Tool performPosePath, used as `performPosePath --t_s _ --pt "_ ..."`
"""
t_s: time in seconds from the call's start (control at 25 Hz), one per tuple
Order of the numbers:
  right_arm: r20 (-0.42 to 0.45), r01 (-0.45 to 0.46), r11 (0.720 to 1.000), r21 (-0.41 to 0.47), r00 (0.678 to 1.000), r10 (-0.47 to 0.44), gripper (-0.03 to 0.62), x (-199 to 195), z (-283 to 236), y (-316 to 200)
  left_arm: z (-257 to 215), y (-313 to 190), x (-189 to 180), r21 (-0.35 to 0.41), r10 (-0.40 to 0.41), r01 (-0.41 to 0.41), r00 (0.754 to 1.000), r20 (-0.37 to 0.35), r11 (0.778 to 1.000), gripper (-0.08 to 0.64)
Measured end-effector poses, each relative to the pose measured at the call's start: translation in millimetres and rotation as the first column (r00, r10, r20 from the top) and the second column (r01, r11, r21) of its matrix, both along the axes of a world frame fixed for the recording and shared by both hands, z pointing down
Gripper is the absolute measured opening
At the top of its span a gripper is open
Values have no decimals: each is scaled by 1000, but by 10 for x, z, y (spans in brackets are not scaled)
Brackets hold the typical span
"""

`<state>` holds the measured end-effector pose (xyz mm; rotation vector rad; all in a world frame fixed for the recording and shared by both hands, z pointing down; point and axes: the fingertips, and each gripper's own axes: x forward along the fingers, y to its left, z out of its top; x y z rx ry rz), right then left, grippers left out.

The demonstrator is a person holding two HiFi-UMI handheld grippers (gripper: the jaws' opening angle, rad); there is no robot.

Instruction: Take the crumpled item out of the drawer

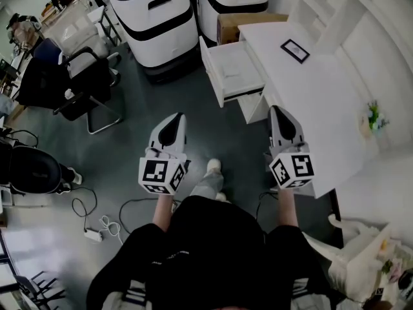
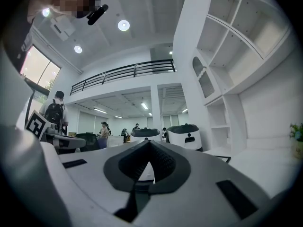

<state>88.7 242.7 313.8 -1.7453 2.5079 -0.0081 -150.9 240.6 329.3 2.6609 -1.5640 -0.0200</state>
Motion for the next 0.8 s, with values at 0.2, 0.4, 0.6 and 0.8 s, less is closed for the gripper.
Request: performPosePath --t_s 0.2,0.4,0.6,0.8 --pt "-1 -6 1000 -12 1000 6 -9 57 87 -359 57 -373 41 -2 -1 1 1000 -5 1000 -2" --pt "7 -21 1000 -19 1000 21 -9 110 103 -791 41 -840 87 3 10 -10 1000 -6 1000 -3" --pt "13 -33 999 -33 999 33 -9 130 118 -1201 27 -1266 117 1 28 -28 1000 -10 1000 -2" --pt "17 -44 998 -49 999 45 -9 82 187 -1548 117 -1629 101 -18 43 -43 999 -23 999 -2"
